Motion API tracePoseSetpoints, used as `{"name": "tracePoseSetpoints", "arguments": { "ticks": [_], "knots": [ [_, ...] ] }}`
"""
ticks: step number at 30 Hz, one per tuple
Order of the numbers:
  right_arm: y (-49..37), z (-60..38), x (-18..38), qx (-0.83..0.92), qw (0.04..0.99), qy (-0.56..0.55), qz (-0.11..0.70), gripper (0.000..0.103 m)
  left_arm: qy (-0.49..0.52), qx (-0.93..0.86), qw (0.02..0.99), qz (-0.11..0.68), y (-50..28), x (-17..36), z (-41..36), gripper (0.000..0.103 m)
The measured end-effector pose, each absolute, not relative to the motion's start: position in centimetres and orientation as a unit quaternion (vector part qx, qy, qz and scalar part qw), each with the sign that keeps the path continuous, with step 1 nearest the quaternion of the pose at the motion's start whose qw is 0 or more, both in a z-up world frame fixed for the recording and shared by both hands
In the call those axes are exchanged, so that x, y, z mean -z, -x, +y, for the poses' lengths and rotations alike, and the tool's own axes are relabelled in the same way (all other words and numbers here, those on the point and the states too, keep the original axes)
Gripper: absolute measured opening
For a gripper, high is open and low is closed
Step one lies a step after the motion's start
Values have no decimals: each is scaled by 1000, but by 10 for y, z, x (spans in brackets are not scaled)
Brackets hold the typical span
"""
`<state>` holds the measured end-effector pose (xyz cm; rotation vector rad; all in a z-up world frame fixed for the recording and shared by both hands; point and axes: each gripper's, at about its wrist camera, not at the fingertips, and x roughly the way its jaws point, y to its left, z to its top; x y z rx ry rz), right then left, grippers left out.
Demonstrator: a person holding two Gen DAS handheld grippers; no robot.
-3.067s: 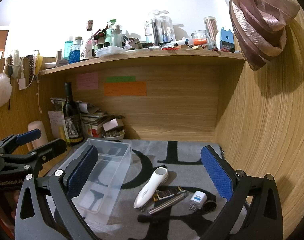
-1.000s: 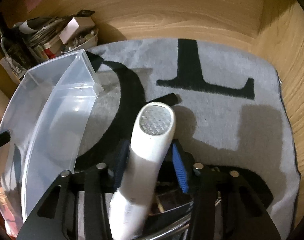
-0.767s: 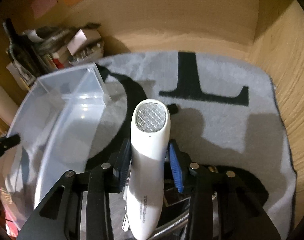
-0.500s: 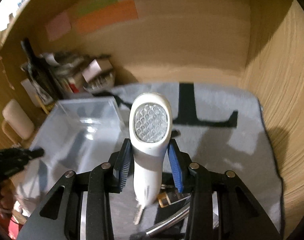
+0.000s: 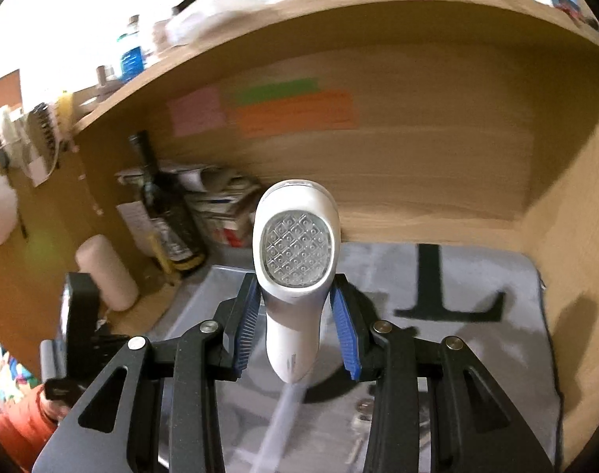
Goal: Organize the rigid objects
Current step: 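Carry the white lint remover into the clear box and open the right gripper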
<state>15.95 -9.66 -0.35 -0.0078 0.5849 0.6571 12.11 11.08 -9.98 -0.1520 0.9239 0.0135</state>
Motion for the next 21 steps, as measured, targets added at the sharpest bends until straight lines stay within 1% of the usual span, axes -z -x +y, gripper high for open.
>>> {"name": "tracePoseSetpoints", "arguments": {
  "ticks": [6, 14, 21],
  "knots": [
    [-162, -70, 22, -338, 888, 33, 310, 34, 71, -5, 894, 443, -120, 100, 111, 12],
    [-180, -48, 68, -346, 856, 64, 380, 34, 71, -4, 894, 442, -120, 99, 110, 12],
    [-186, -29, 86, -348, 843, 88, 402, 34, 72, -1, 895, 440, -119, 99, 110, 12]
  ]
}}
